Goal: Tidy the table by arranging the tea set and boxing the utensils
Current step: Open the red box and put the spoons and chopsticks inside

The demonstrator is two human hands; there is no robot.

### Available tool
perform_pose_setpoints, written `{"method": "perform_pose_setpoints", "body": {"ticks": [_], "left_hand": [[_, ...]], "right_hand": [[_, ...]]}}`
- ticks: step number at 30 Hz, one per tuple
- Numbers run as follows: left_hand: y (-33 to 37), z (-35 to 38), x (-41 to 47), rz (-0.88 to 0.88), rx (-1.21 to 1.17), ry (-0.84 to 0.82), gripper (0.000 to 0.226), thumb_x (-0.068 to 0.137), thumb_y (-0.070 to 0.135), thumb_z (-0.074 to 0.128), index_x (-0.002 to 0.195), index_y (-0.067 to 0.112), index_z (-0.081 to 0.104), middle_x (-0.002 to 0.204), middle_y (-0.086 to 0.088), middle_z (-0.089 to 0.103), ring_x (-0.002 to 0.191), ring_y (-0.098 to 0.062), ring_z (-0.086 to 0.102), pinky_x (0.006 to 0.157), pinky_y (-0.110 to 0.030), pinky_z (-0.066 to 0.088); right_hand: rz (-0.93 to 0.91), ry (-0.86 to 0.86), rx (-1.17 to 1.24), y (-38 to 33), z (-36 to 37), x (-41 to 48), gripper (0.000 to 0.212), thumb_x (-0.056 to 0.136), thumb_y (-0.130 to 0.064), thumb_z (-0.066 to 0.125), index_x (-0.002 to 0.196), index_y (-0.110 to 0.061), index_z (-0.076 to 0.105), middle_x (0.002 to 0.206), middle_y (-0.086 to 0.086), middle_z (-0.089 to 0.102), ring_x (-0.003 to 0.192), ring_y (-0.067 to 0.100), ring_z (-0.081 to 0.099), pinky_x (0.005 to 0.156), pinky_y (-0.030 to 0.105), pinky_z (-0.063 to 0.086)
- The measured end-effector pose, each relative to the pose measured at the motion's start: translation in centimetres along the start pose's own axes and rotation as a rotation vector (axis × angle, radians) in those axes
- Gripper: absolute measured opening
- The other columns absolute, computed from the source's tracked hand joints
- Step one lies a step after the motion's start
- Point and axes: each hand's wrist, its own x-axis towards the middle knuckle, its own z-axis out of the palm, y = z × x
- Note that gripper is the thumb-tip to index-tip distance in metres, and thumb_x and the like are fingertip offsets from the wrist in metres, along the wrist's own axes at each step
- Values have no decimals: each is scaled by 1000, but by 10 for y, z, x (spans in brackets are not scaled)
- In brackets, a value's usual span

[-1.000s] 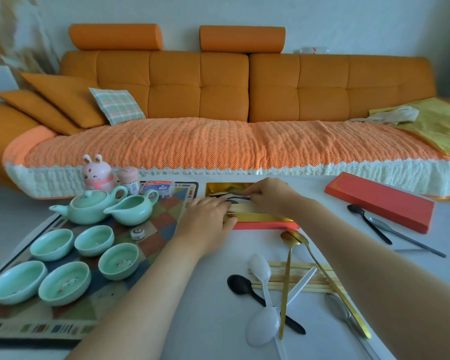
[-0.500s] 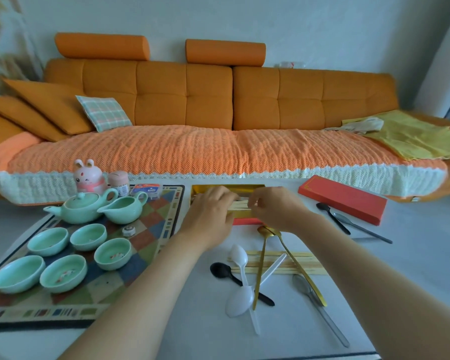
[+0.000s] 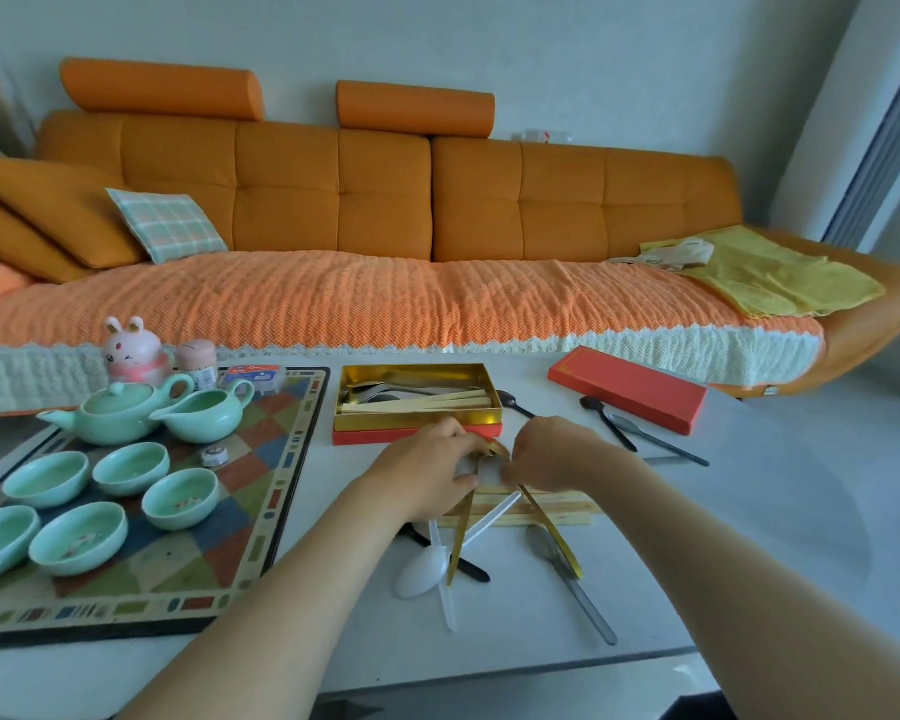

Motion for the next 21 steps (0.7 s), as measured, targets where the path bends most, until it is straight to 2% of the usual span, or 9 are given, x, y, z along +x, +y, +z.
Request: {"method": "perform_pose_setpoints", "body": {"ticks": [2, 5, 8, 11, 15, 18, 21], "left_hand": [[-2, 0, 0, 2, 1, 6, 45, 96, 43, 53, 140, 37, 44, 134, 13, 43, 118, -14, 50, 87, -36, 51], [-3, -2, 2, 19, -49, 76, 43, 97, 35, 53, 140, 33, 44, 136, 14, 45, 115, -14, 53, 83, -32, 50], [-4, -10, 4, 55, -52, 221, 43, 100, 30, 49, 142, 30, 42, 141, 12, 43, 120, -14, 52, 85, -32, 50], [-5, -18, 6, 117, -48, 361, 47, 100, 22, 51, 146, 25, 40, 141, 6, 44, 124, -15, 47, 88, -32, 49], [-9, -26, 12, 214, -7, 455, 55, 98, 15, 56, 150, 21, 38, 147, 1, 41, 135, -18, 38, 99, -35, 45], [-19, -31, 16, 188, -37, 448, 44, 99, 14, 53, 142, 21, 50, 134, 2, 53, 125, -18, 47, 91, -39, 49], [-36, -38, 17, 129, -70, 468, 26, 98, 10, 55, 120, 14, 68, 109, -1, 62, 104, -21, 57, 79, -43, 51]], "right_hand": [[3, -13, 10, -1, 0, -1, 30, 84, -45, 57, 78, -17, 63, 80, 1, 63, 74, 17, 59, 55, 27, 40], [6, -11, 18, 4, -6, 1, 28, 87, -36, 50, 70, -15, 57, 73, 1, 59, 66, 17, 56, 56, 28, 42], [-2, 10, 99, 13, -19, -1, 30, 91, -28, 46, 78, -12, 69, 70, -2, 72, 57, 14, 68, 58, 27, 55], [-101, 50, 157, 15, -30, -8, 28, 98, -29, 48, 84, -16, 68, 71, -5, 73, 53, 10, 68, 61, 25, 57], [-239, 233, 144, 3, -34, -10, 21, 98, -38, 51, 86, -27, 64, 73, -8, 67, 64, 9, 64, 65, 34, 56], [-288, 331, 90, -7, -34, -3, 21, 98, -42, 49, 98, -27, 65, 81, -5, 66, 70, 13, 61, 64, 37, 54], [-347, 371, 113, -18, -33, 5, 24, 100, -41, 47, 102, -25, 65, 83, -1, 66, 69, 16, 60, 61, 37, 51]]}}
